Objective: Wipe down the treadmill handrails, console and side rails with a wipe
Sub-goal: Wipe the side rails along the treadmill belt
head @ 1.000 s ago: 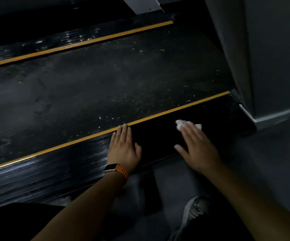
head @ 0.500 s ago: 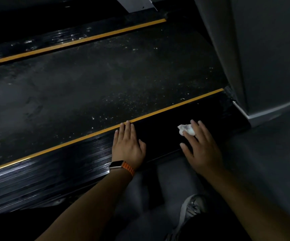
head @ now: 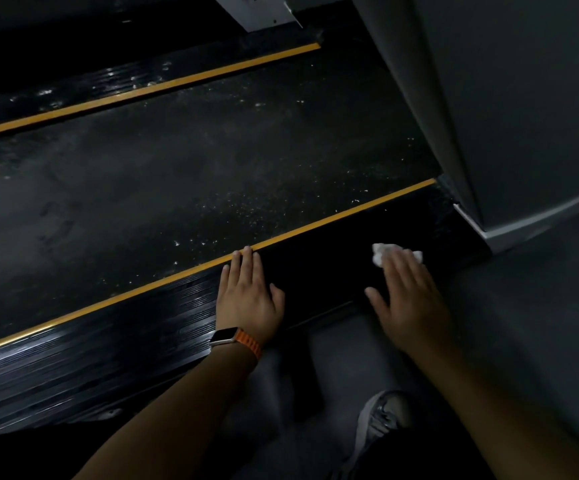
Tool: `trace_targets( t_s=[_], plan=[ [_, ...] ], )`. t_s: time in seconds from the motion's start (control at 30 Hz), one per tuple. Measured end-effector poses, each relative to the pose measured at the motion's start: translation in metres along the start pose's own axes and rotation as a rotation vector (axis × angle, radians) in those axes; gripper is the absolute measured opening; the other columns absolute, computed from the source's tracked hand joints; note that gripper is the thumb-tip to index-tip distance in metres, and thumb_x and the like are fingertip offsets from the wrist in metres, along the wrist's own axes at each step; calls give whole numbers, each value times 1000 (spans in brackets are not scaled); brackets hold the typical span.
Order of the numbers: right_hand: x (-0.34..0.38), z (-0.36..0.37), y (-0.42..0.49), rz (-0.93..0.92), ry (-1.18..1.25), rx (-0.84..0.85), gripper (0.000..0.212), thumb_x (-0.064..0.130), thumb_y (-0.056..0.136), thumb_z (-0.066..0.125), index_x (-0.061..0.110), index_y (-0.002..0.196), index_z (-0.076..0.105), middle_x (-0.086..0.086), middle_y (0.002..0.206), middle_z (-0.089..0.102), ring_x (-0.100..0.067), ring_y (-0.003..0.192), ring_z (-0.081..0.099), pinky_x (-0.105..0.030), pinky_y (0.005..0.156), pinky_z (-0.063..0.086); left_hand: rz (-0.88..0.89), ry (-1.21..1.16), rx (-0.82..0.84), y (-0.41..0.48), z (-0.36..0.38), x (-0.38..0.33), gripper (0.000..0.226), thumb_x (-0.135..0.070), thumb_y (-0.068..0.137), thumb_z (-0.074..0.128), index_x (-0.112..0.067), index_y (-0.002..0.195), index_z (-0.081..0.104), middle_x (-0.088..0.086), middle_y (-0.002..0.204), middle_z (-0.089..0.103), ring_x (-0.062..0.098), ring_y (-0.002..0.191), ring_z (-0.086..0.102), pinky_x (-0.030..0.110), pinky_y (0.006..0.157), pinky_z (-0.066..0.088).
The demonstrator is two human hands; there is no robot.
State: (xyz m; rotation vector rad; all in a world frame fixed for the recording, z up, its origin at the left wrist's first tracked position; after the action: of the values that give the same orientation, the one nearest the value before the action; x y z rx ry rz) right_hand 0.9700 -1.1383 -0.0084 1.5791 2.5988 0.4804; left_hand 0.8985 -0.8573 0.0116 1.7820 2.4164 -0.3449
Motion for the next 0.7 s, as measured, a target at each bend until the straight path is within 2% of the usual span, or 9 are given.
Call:
trace_targets(
  t_s=[0.07,0.2,0.27,0.33,0.4,0.5,0.57,0.7],
  plan=[
    [-3,-2,-3,53,29,-26,74,54,108,38,1,160,34,-19,167,32,-33,158,24,-52,125,28,0,-3,3,0,0,0,78,-49,96,14,-8,163,16,10,172,7,23,159,1,41,130,5],
    [22,7,-15,-209,63,44,76,55,107,44,0,159,36,-18,168,31,-33,158,23,-55,124,30,0,-1,-5,0,-1,0,80,-50,95,10,-8,163,17,10,172,8,23,159,1,41,130,5],
    [8,8,-12,-218,40,48,73,55,108,40,2,159,37,-17,168,31,-32,158,24,-56,121,33,0,-4,-5,0,0,1,79,-50,95,11,-8,163,17,11,172,8,23,159,1,41,130,5],
    [-17,4,-4,-90,16,16,73,52,108,43,-1,158,37,-20,166,33,-36,156,27,-58,120,33,-1,-5,-3,0,1,1,78,-49,96,13,-8,163,17,10,172,7,23,159,1,40,130,4],
    [-34,-1,10,55,-26,79,79,57,107,38,-1,161,30,-22,168,29,-38,157,25,-58,123,29,0,1,-8,1,3,1,77,-48,97,15,-8,163,18,10,172,8,23,159,1,41,130,5],
    [-34,-4,41,189,-48,294,88,69,104,18,8,166,8,-17,174,6,-33,161,3,-51,131,10,1,5,-4,1,2,0,77,-48,97,15,-7,162,18,11,171,9,24,159,2,41,130,5],
    [-31,-3,68,244,-25,384,91,72,100,13,12,166,-2,-14,174,-6,-30,161,-7,-46,131,0,2,-1,-3,1,1,0,78,-49,97,14,-7,162,17,11,172,8,24,159,1,41,130,4],
    [-24,4,104,360,-12,419,96,77,97,10,11,166,0,-17,174,-6,-34,161,-7,-51,130,1,4,5,-1,1,1,0,79,-49,96,12,-7,163,17,11,172,8,23,159,0,41,130,4]
  ],
)
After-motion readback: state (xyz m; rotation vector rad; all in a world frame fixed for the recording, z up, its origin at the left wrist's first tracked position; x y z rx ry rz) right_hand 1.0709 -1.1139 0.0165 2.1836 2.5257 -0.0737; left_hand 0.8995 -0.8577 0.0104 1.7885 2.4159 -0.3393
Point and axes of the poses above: each hand's wrist, its own y-axis towards the middle knuckle, its own z-axis out of the palm, x = y × z, the point moved 3 cm from there along y, towards the middle knuckle
